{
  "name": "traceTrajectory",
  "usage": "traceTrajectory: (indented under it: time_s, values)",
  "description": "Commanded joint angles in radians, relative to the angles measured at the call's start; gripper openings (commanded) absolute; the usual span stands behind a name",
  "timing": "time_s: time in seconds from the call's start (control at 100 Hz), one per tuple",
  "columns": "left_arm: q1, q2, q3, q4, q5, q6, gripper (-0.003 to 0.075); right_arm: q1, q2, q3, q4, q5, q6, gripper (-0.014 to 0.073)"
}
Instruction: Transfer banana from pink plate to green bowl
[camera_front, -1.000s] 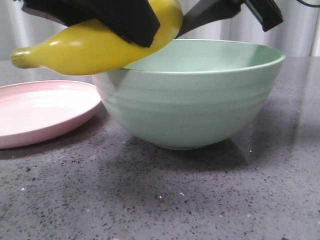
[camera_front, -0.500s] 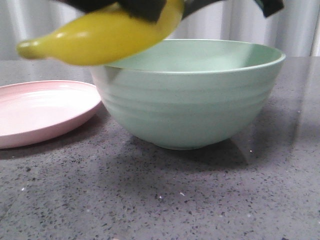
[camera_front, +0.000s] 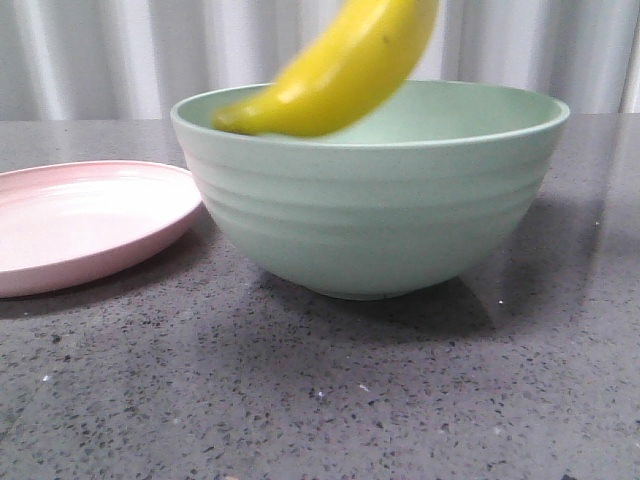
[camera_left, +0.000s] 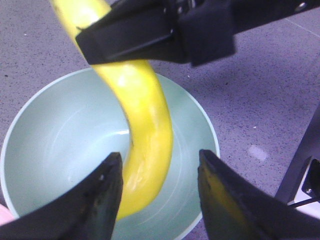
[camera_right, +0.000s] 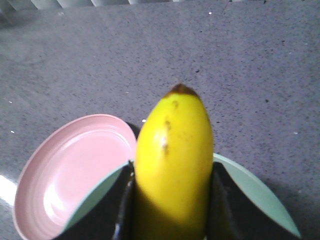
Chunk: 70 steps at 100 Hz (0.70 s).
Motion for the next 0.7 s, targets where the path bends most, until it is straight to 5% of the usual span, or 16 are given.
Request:
traceTrajectory:
  time_s: [0.0, 0.19, 0.45, 0.69]
  values:
    - [-0.006, -0.025, -0.034, -0.01, -0.071, 0.001, 0.0318, -0.004, -0.007, -0.023, -0.052, -0.076, -0.009, -0.0071]
    - [-0.006, -0.025, -0.034, -0.01, -0.076, 0.001, 0.0318, -0.004, 0.046, -0.023, -0.052, -0.045, -0.009, -0.0048]
    - [-0.006, -0.025, -0.034, -0.01, -0.076, 0.001, 0.0318, -0.004, 0.071, -0.023, -0.052, -0.03, -0.009, 0.0385]
    - [-0.006, -0.025, -0.034, -0.01, -0.078, 0.001, 0.0318, -0.004, 0.071, -0.023, -0.056, -0.03, -0.009, 0.0398]
